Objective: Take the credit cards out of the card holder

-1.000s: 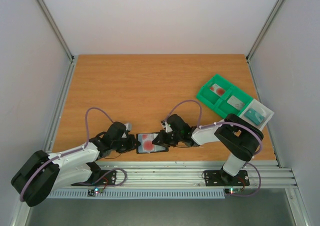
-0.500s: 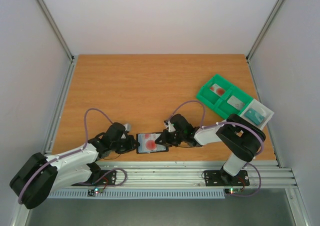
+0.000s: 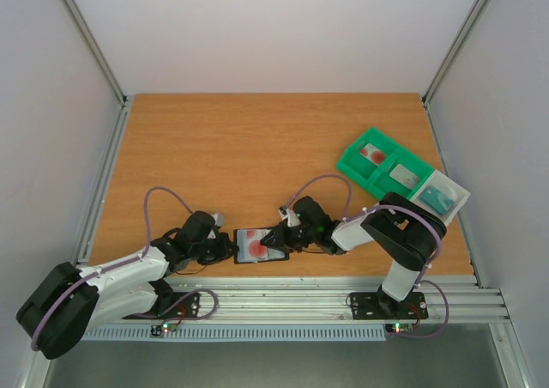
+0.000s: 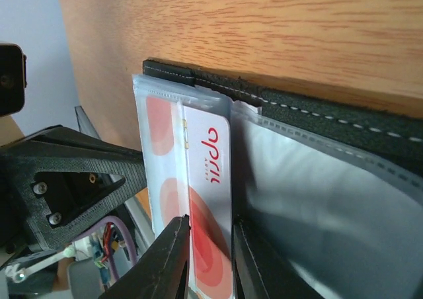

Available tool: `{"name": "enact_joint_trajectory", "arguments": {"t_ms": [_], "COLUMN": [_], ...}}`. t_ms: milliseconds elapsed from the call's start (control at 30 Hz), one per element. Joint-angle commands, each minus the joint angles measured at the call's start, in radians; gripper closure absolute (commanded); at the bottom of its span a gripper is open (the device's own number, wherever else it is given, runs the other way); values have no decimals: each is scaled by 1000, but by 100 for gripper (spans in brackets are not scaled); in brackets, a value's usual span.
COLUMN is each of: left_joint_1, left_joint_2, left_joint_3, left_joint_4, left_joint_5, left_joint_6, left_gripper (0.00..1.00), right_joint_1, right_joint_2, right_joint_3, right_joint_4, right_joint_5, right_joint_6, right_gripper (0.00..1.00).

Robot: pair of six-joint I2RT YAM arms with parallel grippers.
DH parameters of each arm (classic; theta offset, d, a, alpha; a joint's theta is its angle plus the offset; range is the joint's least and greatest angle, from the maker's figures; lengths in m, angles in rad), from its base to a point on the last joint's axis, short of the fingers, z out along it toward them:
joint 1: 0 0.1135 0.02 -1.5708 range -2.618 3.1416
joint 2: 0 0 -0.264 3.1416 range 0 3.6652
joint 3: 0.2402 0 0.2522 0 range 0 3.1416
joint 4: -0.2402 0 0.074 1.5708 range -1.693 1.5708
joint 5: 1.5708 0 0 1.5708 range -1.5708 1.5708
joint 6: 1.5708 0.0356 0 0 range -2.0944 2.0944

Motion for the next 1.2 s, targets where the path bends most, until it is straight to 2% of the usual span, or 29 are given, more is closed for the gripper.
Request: {"name": "enact_joint_trajectory", "arguments": {"t_ms": [0, 300, 467, 933, 1167], "left_joint_1": [-3, -3, -2, -2, -3], "left_joint_2": [-1, 19, 25, 16, -38], "left_joint_3": [-12, -11, -11, 6, 36], "left_joint_4": [-2, 11, 5, -3, -42], "left_joint_5": [-8, -12, -23, -5, 23], "left_joint_6": [5, 5, 9, -1, -16], "left_gripper": [94, 94, 94, 93, 83], "right_joint_1": [-5, -27, -57, -105, -148], "right_joint_2": [52, -4, -53, -171, -276], "right_joint_3": [-26, -52, -82, -113, -98], "right_joint_4": [53, 15, 5, -69, -176], "right_joint_5": [0, 36, 35, 34, 1], "right_joint_6": [26, 8, -3, -50, -109], "right_gripper": [81, 95, 98, 99, 99]}}
